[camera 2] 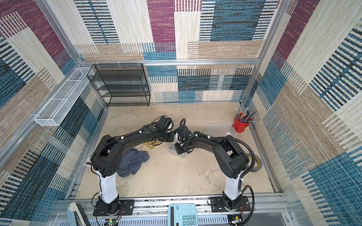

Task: Wipe the insides of the lunch boxes
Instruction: Wipe the dirt inside the lunch box.

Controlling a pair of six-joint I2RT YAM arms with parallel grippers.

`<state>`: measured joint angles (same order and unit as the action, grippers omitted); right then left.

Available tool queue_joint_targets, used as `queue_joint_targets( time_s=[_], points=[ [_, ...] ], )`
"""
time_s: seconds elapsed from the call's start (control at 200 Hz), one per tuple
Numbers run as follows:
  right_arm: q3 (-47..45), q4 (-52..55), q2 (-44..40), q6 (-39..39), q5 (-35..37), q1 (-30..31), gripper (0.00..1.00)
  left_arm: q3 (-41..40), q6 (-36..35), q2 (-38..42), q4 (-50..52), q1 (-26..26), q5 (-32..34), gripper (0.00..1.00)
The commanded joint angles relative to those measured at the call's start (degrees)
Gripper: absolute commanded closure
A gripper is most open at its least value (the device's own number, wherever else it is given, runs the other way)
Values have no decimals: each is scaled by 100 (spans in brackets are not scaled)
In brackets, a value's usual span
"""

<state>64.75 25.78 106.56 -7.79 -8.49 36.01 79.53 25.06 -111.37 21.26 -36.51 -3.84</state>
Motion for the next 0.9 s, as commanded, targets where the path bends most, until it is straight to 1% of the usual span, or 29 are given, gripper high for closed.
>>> queue_joint_targets(
  time_s=[0.0, 0.05, 0.14, 0.295, 0.416, 0.506, 0.591, 0.726, 0.896],
  points=[
    [39, 561, 348, 232, 1303, -160, 99, -134, -82, 166, -663, 6, -230, 91],
    [125, 469, 429, 260, 1683, -246, 99, -205, -122, 184, -625, -3, -304, 92],
    [306, 270, 474, 237, 2160, -369, 97, -380, -159, 246, -611, -28, -439, 91],
    [756, 76, 590, 348, 2798, -402, 97, -543, -257, 280, -542, -130, -687, 91],
    [1056, -109, 886, 458, 3396, -437, 96, -553, -340, 232, -450, -262, -845, 91],
    [1218, -259, 1069, 455, 3580, -454, 96, -561, -327, 196, -444, -320, -1005, 91],
    [1179, -586, 1069, 381, 3474, -454, 96, -592, -318, 186, -443, -363, -1076, 91],
    [893, -1270, 773, 205, 3304, -453, 95, -638, -270, 184, -420, -391, -1244, 91],
    [631, -1990, 417, 4, 2618, -454, 96, -588, -212, 156, -405, -392, -1365, 91]
  ],
)
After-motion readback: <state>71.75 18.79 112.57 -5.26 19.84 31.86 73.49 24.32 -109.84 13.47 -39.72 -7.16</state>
